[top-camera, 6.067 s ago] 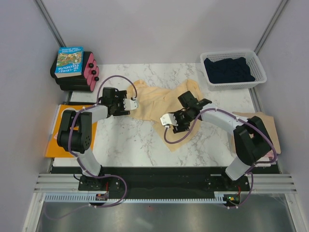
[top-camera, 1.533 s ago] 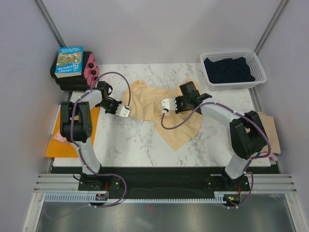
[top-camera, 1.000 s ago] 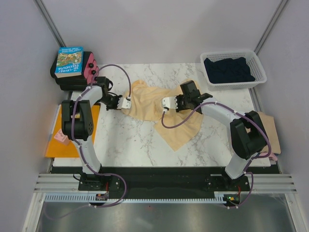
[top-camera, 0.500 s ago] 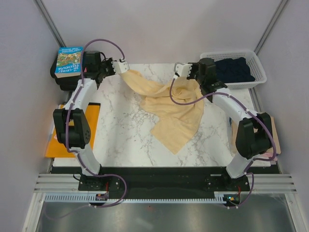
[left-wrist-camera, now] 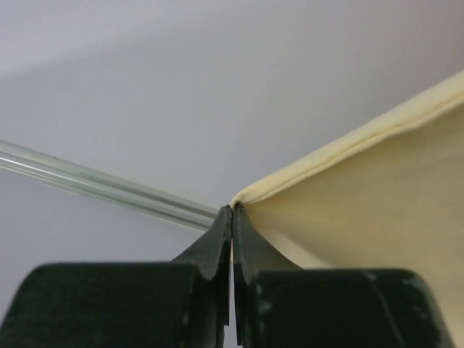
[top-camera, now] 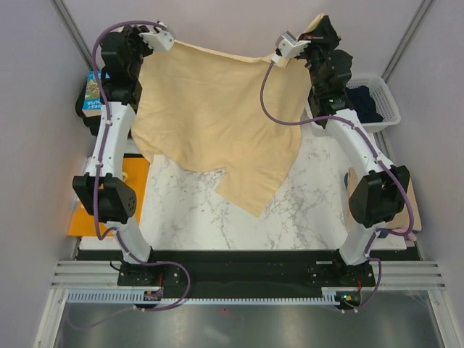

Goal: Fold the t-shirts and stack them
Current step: Flatten out the tshirt

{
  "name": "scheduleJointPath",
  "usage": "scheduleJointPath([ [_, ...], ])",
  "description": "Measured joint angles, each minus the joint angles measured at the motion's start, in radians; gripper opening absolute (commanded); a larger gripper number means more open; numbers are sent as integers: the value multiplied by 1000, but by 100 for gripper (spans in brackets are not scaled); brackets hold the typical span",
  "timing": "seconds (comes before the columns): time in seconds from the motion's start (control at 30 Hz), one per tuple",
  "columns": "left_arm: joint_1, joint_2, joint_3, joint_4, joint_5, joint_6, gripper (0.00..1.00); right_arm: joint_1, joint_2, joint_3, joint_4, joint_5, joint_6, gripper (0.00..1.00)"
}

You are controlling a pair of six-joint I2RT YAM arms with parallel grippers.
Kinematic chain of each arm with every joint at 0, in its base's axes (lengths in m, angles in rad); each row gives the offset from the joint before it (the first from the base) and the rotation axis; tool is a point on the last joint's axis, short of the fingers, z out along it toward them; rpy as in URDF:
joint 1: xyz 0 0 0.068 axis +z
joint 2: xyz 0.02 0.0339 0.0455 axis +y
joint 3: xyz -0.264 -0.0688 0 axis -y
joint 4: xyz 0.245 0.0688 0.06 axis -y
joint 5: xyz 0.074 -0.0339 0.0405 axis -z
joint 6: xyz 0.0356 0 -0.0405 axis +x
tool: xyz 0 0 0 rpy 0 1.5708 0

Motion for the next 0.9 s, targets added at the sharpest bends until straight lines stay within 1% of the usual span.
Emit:
scheduleJointPath([
  [0.1,-5,-32,-15,6,2,0,2,-1,13,73,56,-6,-8,0],
  [0.2,-6,-124,-122,-26,79,2,2,-1,12,114,113,-23,-14,0],
  [0.27,-6,-232,-249,-66,158,3,2,-1,3,126,135,-30,-13,0],
  [0.37,-9,-396,-421,-129,268,6,2,-1,-39,123,117,-36,11,0],
  [0.47,-14,-531,-526,-179,343,7,2,-1,-124,84,77,-50,51,0],
  [0.53,-17,-583,-539,-206,368,0,2,-1,-191,51,56,-60,75,0],
  [0.67,-16,-662,-539,-199,389,-24,2,-1,-303,23,43,-80,118,0],
  [0.77,-16,-694,-535,-153,378,-37,2,-2,-322,52,40,-85,150,0],
  [0.9,-14,-680,-498,-107,343,-38,2,-2,-301,108,-10,-108,198,0],
])
